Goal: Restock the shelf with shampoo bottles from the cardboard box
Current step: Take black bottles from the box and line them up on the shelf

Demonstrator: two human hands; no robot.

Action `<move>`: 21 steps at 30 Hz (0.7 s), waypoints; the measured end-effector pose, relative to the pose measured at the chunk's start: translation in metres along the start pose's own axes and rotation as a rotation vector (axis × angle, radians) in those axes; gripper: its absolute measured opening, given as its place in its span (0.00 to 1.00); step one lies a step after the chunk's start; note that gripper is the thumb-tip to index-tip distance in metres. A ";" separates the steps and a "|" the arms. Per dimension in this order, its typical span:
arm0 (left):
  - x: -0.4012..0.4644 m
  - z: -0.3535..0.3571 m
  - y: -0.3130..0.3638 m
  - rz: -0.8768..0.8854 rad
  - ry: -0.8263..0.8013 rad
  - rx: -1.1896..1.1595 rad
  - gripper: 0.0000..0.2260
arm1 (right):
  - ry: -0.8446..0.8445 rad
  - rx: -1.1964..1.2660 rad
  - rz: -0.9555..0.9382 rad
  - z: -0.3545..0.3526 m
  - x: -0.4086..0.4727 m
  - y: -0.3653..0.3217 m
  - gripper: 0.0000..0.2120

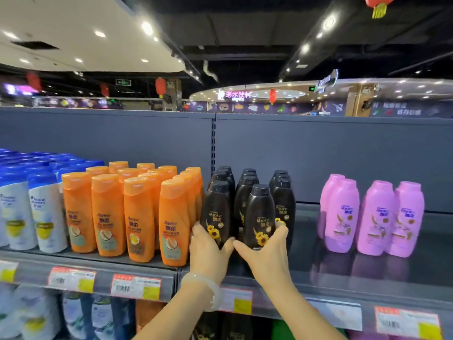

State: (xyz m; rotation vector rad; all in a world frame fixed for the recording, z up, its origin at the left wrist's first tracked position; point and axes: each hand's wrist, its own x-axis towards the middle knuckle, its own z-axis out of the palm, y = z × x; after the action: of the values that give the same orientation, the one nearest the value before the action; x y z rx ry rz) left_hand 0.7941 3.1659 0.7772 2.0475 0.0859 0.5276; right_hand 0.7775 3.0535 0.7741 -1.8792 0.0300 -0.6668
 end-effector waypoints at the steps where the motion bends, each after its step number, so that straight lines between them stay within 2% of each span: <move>1: -0.001 -0.002 0.000 -0.006 -0.004 0.040 0.30 | -0.007 -0.021 0.000 -0.002 -0.001 0.000 0.39; 6: -0.016 -0.009 -0.005 0.061 -0.023 0.210 0.34 | -0.029 -0.195 -0.002 -0.012 -0.009 -0.004 0.45; 11: -0.022 -0.013 -0.011 0.114 -0.022 0.312 0.32 | -0.087 -0.329 -0.007 -0.019 -0.012 -0.002 0.37; 14: -0.020 -0.015 -0.010 0.079 -0.053 0.316 0.30 | -0.083 -0.340 0.012 -0.017 -0.012 0.000 0.34; 21: -0.017 -0.016 -0.006 0.125 -0.093 0.433 0.35 | -0.047 -0.369 0.008 -0.011 -0.014 -0.002 0.35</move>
State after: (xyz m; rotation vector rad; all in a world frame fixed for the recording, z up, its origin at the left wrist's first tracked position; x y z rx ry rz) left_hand 0.7736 3.1772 0.7733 2.5101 0.0168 0.5225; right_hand 0.7598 3.0492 0.7723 -2.2470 0.1385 -0.6430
